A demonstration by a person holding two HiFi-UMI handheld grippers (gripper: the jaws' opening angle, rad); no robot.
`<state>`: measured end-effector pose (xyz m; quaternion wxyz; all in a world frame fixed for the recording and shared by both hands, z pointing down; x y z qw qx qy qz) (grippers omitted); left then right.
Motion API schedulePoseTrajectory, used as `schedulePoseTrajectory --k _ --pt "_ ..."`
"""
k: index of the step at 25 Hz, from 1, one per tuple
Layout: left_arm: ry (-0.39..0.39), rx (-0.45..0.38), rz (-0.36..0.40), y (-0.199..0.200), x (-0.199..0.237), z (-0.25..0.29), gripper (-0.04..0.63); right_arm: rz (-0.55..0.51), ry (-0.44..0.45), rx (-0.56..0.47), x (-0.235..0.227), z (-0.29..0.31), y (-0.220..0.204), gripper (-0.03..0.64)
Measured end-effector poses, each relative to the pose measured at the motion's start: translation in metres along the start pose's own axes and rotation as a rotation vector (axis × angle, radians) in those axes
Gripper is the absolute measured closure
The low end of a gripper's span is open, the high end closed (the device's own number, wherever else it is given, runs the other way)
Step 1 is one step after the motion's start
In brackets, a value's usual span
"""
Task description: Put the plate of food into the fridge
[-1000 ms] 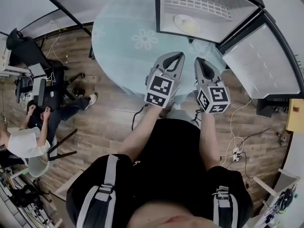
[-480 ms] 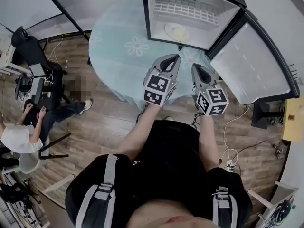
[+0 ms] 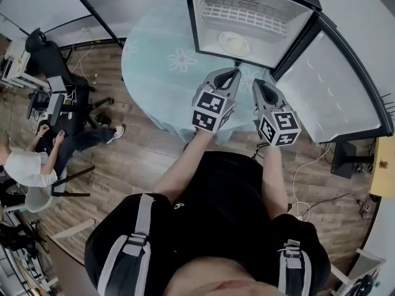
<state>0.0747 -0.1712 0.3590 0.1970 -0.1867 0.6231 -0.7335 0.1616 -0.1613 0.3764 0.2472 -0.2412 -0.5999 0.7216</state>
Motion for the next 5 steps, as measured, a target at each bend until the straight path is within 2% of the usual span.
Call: schedulePoseTrajectory --k 5 --pt "0.018 -0.024 0.018 0.012 0.01 0.002 0.592 -0.012 0.006 -0.033 -0.003 0.006 0.016 0.615"
Point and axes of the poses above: the fingertips, and each gripper's own axes: z forward along the fingers, x to its left, y out of its top, the point moved 3 cm from there along -z, backward along the fingers, and after that the axes turned 2 degrees about y, right-handed, at the moved point
